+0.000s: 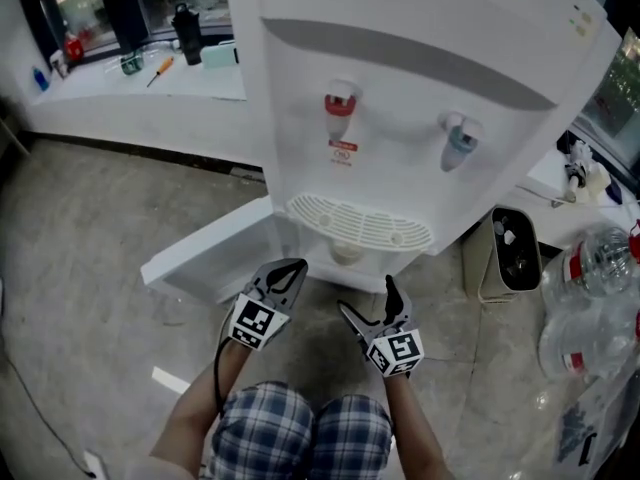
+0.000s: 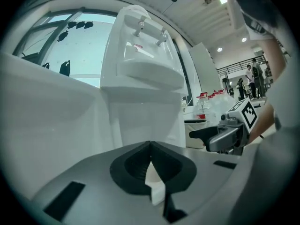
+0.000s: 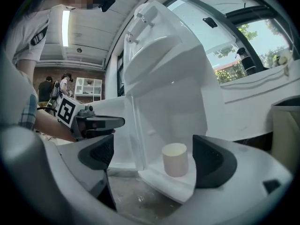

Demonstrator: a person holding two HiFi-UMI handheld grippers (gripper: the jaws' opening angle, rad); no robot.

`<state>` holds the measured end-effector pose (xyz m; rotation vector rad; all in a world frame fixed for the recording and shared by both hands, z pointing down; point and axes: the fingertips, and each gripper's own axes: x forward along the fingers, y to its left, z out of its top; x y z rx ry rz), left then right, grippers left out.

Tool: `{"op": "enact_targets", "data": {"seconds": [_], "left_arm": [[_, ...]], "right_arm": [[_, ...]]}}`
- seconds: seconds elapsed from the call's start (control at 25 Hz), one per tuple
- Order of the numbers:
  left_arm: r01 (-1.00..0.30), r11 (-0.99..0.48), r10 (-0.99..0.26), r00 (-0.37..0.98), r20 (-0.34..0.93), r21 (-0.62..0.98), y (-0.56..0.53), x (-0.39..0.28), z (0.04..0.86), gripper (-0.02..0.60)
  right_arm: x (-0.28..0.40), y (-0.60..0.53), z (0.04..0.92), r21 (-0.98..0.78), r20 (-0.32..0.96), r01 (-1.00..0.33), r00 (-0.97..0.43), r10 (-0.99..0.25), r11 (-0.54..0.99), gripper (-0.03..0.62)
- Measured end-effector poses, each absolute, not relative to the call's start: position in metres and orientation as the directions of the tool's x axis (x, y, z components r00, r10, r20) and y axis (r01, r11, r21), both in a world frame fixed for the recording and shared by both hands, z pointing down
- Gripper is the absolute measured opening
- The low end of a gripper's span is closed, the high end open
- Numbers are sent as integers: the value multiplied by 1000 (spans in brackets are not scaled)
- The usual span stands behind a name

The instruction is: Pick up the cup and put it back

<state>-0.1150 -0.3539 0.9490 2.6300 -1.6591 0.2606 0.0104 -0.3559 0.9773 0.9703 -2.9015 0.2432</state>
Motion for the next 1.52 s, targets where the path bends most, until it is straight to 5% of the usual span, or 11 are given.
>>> {"op": "enact_targets", "data": {"seconds": [1.52], "left_arm": [[-895,-445,-885,432,176,-40,-349,-123,968,25]], "right_arm": [[-56,-490,1103,-79,389,-781,-597,-702,620,511]]}}
